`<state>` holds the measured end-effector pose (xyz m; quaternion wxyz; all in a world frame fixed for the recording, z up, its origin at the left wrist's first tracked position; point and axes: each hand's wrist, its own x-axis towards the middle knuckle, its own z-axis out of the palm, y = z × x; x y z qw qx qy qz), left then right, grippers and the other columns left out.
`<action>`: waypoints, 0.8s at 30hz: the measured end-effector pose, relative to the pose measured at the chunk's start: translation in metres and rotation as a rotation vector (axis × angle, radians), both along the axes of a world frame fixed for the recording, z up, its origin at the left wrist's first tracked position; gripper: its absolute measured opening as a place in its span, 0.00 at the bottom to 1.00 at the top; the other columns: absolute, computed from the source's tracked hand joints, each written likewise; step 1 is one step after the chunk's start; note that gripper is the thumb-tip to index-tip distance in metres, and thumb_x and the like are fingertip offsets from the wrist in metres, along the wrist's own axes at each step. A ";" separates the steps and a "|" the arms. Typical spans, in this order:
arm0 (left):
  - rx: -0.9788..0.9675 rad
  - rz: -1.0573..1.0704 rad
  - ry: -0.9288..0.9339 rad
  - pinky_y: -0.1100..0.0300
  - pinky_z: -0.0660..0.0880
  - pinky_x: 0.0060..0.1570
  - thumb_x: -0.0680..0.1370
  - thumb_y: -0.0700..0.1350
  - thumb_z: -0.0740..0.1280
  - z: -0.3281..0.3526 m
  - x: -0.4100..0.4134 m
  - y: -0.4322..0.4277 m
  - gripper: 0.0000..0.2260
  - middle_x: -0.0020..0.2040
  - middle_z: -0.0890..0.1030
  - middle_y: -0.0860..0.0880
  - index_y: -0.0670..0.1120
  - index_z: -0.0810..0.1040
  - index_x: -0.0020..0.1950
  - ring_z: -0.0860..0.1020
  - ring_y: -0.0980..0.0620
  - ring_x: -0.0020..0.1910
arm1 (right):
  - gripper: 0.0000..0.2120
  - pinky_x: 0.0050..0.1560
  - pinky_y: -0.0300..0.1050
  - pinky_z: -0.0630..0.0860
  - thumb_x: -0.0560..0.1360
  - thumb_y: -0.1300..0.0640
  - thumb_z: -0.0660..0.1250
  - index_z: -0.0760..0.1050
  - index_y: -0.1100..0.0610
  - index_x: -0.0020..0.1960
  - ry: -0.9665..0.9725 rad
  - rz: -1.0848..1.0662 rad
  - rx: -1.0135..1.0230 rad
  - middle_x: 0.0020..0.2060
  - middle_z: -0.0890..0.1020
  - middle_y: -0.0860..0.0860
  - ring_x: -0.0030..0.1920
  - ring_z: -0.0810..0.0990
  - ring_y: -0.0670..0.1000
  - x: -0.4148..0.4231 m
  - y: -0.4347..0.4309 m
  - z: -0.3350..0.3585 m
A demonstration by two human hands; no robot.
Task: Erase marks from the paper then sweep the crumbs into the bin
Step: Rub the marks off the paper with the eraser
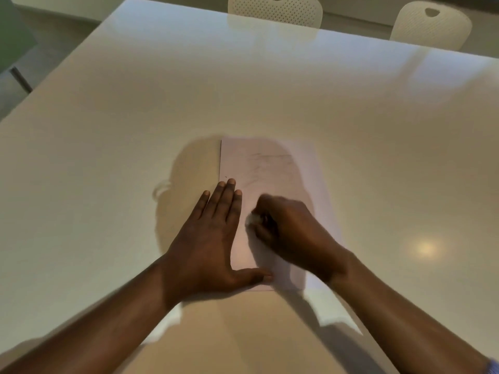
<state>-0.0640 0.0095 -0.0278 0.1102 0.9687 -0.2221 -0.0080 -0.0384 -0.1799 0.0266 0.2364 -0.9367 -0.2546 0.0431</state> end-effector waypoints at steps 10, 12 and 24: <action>0.014 0.036 0.049 0.47 0.41 0.81 0.60 0.86 0.38 0.004 0.001 -0.002 0.63 0.81 0.28 0.45 0.44 0.31 0.81 0.27 0.49 0.79 | 0.06 0.34 0.31 0.72 0.79 0.49 0.67 0.70 0.43 0.45 0.163 -0.066 0.035 0.38 0.77 0.40 0.37 0.78 0.39 -0.043 -0.010 -0.005; 0.005 0.027 0.041 0.47 0.42 0.81 0.62 0.87 0.40 0.003 0.001 -0.002 0.63 0.81 0.29 0.45 0.44 0.32 0.81 0.28 0.49 0.79 | 0.04 0.35 0.32 0.74 0.79 0.50 0.66 0.72 0.47 0.48 0.088 -0.117 0.059 0.38 0.77 0.42 0.37 0.78 0.40 -0.025 -0.001 -0.005; 0.039 0.038 0.075 0.46 0.40 0.81 0.61 0.86 0.41 0.004 0.003 -0.003 0.63 0.79 0.25 0.44 0.43 0.29 0.80 0.25 0.48 0.78 | 0.08 0.32 0.32 0.70 0.78 0.48 0.67 0.69 0.43 0.44 0.133 -0.170 -0.014 0.36 0.76 0.40 0.36 0.77 0.40 -0.046 -0.004 -0.001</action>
